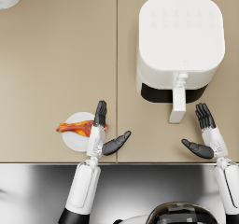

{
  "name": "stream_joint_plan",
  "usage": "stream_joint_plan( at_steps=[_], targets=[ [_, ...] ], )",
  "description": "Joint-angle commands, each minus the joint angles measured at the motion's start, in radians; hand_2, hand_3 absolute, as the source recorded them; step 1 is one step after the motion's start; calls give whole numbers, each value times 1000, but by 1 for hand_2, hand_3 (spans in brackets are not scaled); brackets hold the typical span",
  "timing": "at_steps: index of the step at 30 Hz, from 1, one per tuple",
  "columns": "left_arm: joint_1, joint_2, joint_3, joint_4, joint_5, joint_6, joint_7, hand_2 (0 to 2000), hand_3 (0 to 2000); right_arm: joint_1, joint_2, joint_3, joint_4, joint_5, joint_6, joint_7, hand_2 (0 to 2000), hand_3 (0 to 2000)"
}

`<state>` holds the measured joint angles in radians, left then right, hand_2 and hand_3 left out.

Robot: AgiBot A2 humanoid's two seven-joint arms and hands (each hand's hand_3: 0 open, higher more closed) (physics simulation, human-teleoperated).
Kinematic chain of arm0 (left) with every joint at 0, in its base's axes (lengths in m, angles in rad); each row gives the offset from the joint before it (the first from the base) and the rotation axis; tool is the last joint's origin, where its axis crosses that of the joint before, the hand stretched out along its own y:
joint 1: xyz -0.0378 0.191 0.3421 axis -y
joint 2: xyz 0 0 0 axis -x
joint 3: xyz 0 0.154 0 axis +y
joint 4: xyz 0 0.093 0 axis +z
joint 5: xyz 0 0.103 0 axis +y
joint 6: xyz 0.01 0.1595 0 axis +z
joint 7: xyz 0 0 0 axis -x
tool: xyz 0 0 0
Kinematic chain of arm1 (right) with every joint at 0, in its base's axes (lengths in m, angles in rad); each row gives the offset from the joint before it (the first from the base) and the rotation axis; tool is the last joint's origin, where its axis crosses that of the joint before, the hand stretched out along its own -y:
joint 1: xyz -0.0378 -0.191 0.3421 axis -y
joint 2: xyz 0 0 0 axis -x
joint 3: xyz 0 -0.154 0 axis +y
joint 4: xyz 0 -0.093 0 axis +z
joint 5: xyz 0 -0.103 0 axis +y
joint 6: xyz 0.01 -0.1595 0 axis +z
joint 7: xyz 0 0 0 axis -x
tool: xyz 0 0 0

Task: Pick up the drumstick and place it into the air fryer

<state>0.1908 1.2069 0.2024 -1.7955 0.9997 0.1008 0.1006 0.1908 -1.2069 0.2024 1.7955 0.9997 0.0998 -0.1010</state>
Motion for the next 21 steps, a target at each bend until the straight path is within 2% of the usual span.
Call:
stream_joint_plan(
  at_steps=[1, 19, 20, 21],
  targets=[
    [0, 0, 0, 0, 0, 0, 0, 0, 0, 0, 0, 0, 0, 0, 0, 0, 0, 0],
    [0, 0, 0, 0, 0, 0, 0, 0, 0, 0, 0, 0, 0, 0, 0, 0, 0, 0],
    [2, 1, 30, 16, 0, 0, 0, 0, 0, 2, -1, 30, -16, 0, 0, 0, 0, 0],
    [-2, 2, 23, 10, 0, -29, -28, 0, 0, 4, -5, 26, -3, 0, -28, 29, 0, 0]
  ],
)
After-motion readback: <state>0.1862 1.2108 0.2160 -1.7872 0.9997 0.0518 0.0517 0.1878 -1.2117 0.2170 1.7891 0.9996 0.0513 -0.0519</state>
